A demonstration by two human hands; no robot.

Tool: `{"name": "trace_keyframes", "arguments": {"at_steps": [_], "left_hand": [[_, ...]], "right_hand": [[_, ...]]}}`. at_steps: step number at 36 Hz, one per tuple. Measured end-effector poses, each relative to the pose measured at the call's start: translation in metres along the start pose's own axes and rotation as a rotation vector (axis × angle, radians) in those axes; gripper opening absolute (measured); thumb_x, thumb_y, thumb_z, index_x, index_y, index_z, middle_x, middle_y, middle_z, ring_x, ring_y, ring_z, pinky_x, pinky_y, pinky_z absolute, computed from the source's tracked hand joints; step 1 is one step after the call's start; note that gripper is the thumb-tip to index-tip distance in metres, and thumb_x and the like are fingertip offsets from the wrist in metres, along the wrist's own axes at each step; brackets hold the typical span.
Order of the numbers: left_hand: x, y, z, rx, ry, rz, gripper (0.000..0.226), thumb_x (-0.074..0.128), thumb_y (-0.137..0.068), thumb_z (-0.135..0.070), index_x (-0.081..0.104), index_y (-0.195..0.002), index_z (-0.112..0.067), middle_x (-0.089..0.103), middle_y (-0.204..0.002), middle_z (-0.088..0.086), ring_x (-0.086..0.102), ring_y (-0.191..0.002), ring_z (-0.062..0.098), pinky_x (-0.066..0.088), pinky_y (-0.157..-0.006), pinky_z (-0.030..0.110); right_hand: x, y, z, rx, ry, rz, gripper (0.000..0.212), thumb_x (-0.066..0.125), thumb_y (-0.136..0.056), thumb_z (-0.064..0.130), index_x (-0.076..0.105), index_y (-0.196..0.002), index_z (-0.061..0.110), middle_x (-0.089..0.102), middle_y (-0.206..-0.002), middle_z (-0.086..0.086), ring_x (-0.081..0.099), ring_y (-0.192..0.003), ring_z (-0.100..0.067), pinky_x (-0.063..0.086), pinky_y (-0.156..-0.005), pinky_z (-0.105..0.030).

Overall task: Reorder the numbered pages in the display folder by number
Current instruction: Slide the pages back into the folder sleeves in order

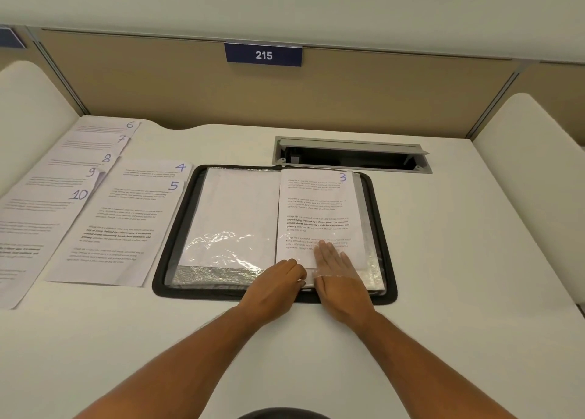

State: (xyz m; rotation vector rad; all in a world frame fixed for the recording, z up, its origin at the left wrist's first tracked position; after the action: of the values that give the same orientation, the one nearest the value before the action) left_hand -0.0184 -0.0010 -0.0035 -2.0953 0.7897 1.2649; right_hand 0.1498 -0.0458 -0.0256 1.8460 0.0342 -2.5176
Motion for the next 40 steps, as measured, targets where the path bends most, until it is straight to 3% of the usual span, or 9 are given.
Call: {"name": "trace_keyframes", "arguments": {"at_steps": [3, 6, 11, 15, 18, 23, 31, 35, 40], "left_hand": [[0.000, -0.002, -0.003, -0.008, -0.010, -0.012, 0.009, 0.062, -0.097, -0.023, 0.059, -0.103, -0.017, 0.059, -0.097, -0.002, 0.055, -0.086, 0.017, 0.047, -0.069, 0.031], [0.000, -0.004, -0.004, -0.015, -0.021, -0.016, 0.011, 0.063, -0.096, -0.023, 0.059, -0.104, -0.018, 0.060, -0.097, -0.002, 0.055, -0.085, 0.017, 0.049, -0.068, 0.032], [0.000, -0.006, -0.006, -0.030, -0.014, -0.013, 0.005, 0.058, -0.099, -0.020, 0.058, -0.103, -0.017, 0.059, -0.098, -0.002, 0.053, -0.084, 0.017, 0.050, -0.070, 0.033], [-0.004, -0.004, -0.005, -0.046, -0.008, -0.027, 0.002, 0.057, -0.099, -0.019, 0.058, -0.099, -0.016, 0.059, -0.096, -0.001, 0.052, -0.083, 0.018, 0.048, -0.068, 0.034], [-0.006, -0.002, -0.003, -0.045, -0.003, -0.026, 0.002, 0.057, -0.099, -0.017, 0.058, -0.098, -0.016, 0.058, -0.094, -0.001, 0.051, -0.082, 0.018, 0.046, -0.068, 0.032], [-0.009, -0.001, 0.000, -0.043, -0.005, -0.026, 0.002, 0.058, -0.098, -0.015, 0.058, -0.096, -0.016, 0.057, -0.091, -0.001, 0.050, -0.078, 0.018, 0.043, -0.065, 0.030], [-0.013, -0.003, 0.002, -0.029, 0.008, 0.024, 0.005, 0.052, -0.100, -0.018, 0.057, -0.099, -0.015, 0.056, -0.096, -0.001, 0.049, -0.082, 0.017, 0.046, -0.071, 0.032], [-0.015, -0.002, 0.002, -0.028, 0.058, 0.083, 0.011, 0.048, -0.102, -0.026, 0.057, -0.102, -0.018, 0.055, -0.100, -0.004, 0.050, -0.089, 0.015, 0.044, -0.078, 0.029], [-0.024, 0.003, 0.005, -0.079, 0.178, 0.139, 0.017, 0.048, -0.103, -0.034, 0.059, -0.102, -0.021, 0.055, -0.098, -0.007, 0.051, -0.090, 0.010, 0.045, -0.082, 0.027]], "right_hand": [[-0.001, 0.011, 0.001, -0.003, -0.052, -0.075, 0.061, 0.017, -0.108, 0.042, 0.033, -0.159, 0.011, 0.030, -0.165, -0.006, 0.026, -0.154, -0.021, 0.025, -0.125, -0.042], [-0.005, 0.023, 0.004, -0.001, -0.064, -0.146, 0.061, 0.017, -0.110, 0.043, 0.044, -0.154, 0.010, 0.043, -0.159, -0.008, 0.039, -0.148, -0.022, 0.034, -0.121, -0.040], [-0.014, 0.044, 0.008, -0.007, -0.070, -0.471, 0.037, 0.046, -0.106, 0.026, 0.070, -0.122, 0.003, 0.072, -0.116, -0.010, 0.068, -0.107, -0.025, 0.059, -0.092, -0.042], [-0.028, 0.048, 0.009, 0.121, -0.104, -0.598, 0.007, 0.068, -0.094, 0.007, 0.065, -0.101, 0.007, 0.063, -0.095, -0.007, 0.061, -0.087, -0.025, 0.060, -0.075, -0.041], [-0.041, 0.048, 0.006, 0.345, -0.224, -0.619, 0.027, 0.075, -0.088, 0.008, 0.056, -0.106, 0.011, 0.055, -0.105, -0.005, 0.058, -0.096, -0.022, 0.060, -0.080, -0.037], [-0.054, 0.046, -0.004, 0.584, -0.363, -0.585, 0.048, 0.074, -0.090, 0.012, 0.047, -0.130, 0.016, 0.044, -0.126, -0.002, 0.057, -0.111, -0.021, 0.060, -0.084, -0.035], [-0.057, 0.043, -0.005, 0.669, -0.702, -0.400, 0.043, 0.047, -0.103, 0.011, 0.052, -0.144, 0.024, 0.059, -0.135, 0.005, 0.057, -0.120, -0.017, 0.052, -0.100, -0.032], [-0.064, 0.039, 0.000, 0.794, -0.837, -0.395, 0.035, 0.042, -0.107, 0.021, 0.068, -0.130, 0.018, 0.064, -0.129, 0.006, 0.057, -0.117, -0.016, 0.045, -0.105, -0.030], [-0.070, 0.028, -0.001, 0.859, -0.866, -0.499, 0.026, 0.053, -0.104, 0.038, 0.070, -0.090, 0.024, 0.069, -0.092, 0.007, 0.064, -0.088, -0.015, 0.056, -0.083, -0.036]]}}
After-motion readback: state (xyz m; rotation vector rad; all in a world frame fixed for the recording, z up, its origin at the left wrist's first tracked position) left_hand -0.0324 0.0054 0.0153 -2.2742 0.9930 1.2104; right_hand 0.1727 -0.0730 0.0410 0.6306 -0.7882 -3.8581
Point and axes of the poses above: each hand's wrist, its own y-axis away from the middle knuckle, its own x-axis out of the palm, z = x × y, the point moved 3 cm from there along -y, towards the middle knuckle
